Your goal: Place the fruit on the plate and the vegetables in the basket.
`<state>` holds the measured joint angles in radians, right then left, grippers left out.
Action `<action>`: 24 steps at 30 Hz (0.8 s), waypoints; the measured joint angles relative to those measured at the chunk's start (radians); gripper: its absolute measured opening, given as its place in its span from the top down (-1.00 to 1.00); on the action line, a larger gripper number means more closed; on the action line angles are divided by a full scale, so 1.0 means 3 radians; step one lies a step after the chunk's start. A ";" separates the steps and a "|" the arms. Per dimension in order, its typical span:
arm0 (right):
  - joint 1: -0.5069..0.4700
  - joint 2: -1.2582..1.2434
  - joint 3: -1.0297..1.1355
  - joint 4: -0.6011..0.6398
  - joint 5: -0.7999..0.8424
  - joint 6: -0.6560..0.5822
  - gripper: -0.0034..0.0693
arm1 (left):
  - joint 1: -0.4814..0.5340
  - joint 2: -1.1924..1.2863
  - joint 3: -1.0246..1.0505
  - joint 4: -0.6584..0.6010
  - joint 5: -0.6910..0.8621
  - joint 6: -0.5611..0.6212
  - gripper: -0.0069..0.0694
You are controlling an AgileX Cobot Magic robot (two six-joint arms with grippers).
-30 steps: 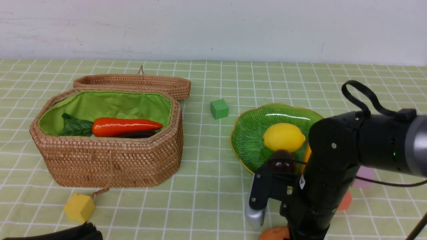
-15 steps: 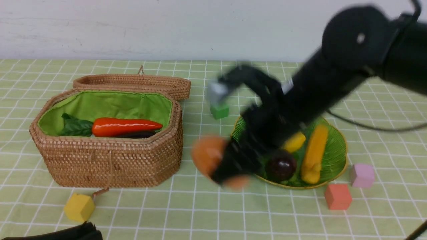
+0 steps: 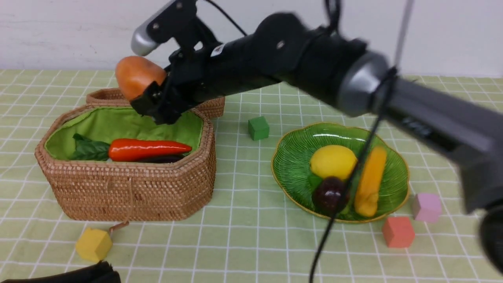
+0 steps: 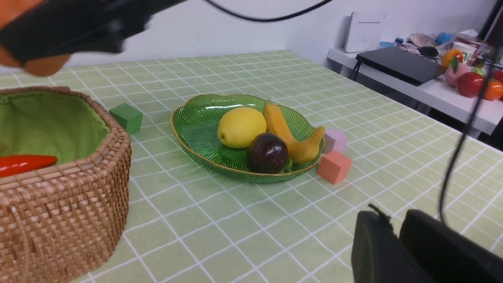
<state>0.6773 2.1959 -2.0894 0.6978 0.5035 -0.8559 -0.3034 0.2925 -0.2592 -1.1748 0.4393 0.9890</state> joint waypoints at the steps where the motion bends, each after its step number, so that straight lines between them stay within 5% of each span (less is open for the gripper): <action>1: 0.0000 0.0102 -0.0055 -0.0011 -0.0052 0.0000 -0.64 | 0.0000 0.0000 0.0000 0.0000 0.0000 0.0000 0.57; 6: 0.0021 0.0259 -0.0131 -0.0068 -0.0030 0.0000 -0.66 | 0.0000 0.0000 0.0000 0.0000 0.0000 0.0000 0.56; 9: 0.0047 0.0255 -0.0143 -0.0176 0.0021 -0.0004 -0.87 | 0.0000 0.0000 0.0000 0.0000 0.0000 0.0000 0.55; 14: 0.0058 0.0168 -0.0158 -0.0387 0.0196 -0.0001 -0.94 | 0.0000 0.0000 0.0000 0.0000 0.0000 0.0000 0.55; 20: 0.0058 -0.0071 -0.0158 -0.0517 0.0503 0.0166 -0.80 | 0.0000 0.0000 0.0000 0.0000 0.0000 0.0000 0.55; 24: 0.0058 -0.0408 -0.0158 -0.0785 0.1091 0.0688 -0.50 | 0.0000 0.0000 0.0000 0.0003 -0.0007 0.0000 0.55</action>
<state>0.6946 2.0735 -2.1368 0.4621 0.8307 -0.6495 -0.3034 0.2925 -0.2592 -1.1740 0.4371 0.9890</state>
